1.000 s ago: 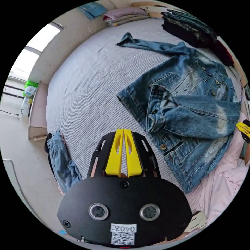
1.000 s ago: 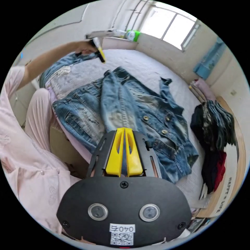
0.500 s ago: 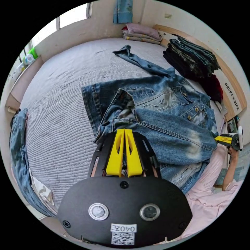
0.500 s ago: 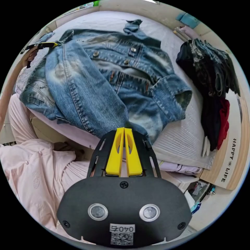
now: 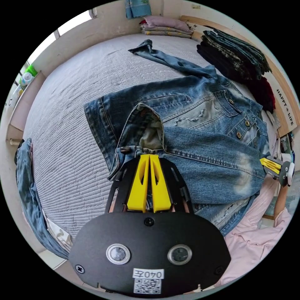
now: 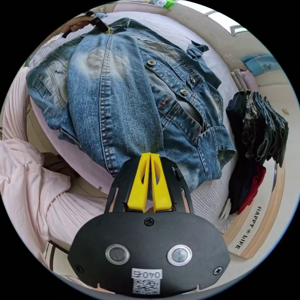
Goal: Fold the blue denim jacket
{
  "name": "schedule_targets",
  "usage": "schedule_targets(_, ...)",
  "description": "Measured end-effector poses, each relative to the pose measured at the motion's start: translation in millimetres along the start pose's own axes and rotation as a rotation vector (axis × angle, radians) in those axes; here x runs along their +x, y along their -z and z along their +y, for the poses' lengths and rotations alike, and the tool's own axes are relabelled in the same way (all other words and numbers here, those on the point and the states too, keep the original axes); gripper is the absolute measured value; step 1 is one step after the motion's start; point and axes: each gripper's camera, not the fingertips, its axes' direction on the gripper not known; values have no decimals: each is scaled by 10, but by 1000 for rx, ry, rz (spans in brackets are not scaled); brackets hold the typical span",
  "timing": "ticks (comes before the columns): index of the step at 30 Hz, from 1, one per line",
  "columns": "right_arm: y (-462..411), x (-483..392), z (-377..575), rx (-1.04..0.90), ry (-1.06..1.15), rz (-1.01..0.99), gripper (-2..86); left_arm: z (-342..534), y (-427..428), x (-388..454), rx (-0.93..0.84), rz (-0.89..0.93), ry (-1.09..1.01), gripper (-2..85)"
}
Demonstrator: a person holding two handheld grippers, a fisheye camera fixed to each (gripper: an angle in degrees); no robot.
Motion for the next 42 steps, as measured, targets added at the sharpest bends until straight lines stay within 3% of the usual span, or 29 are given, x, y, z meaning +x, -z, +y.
schedule_targets(4, 233, 53, 31, -17, 20, 40, -10, 138, 465, 307, 239, -79, -19, -9)
schedule_targets(8, 880, 387, 45, 254, -62, 100, -10, 50, 542, 939, 365, -229, -239, -9)
schedule_targets(11, 1068, 810, -77, 427, -161, 131, -9, -196, 172, 1100, 279, -320, -270, -9)
schedule_targets(14, 1063, 1304, -365, 486, -215, 65, -9, -341, -281, 810, 141, -399, -124, -9)
schedule_targets(17, 1011, 1801, -786, 541, -197, -129, -5, -214, -374, 541, 201, -245, -63, -9)
schedule_targets(20, 838, 2292, -1407, 534, -220, -278, 20, -230, -387, 504, 170, -206, -55, -9)
schedule_targets(28, 124, 3214, -3050, 314, -377, -251, 66, -110, -439, 699, 180, -281, -105, -11)
schedule_targets(32, -245, 3284, -3572, 199, -398, -305, 66, -50, -423, 716, 188, -267, -98, -11)
schedule_targets(34, -312, 3226, -3671, 143, -373, -288, 8, -30, -409, 712, 188, -253, -93, -11)
schedule_targets(39, 625, 2901, -3175, 438, -217, -160, -8, 48, -387, 845, 189, -299, -110, -10)
schedule_targets(42, 1311, 2210, -2357, 623, 44, -15, -9, 83, -303, 825, 196, -258, -91, -10)
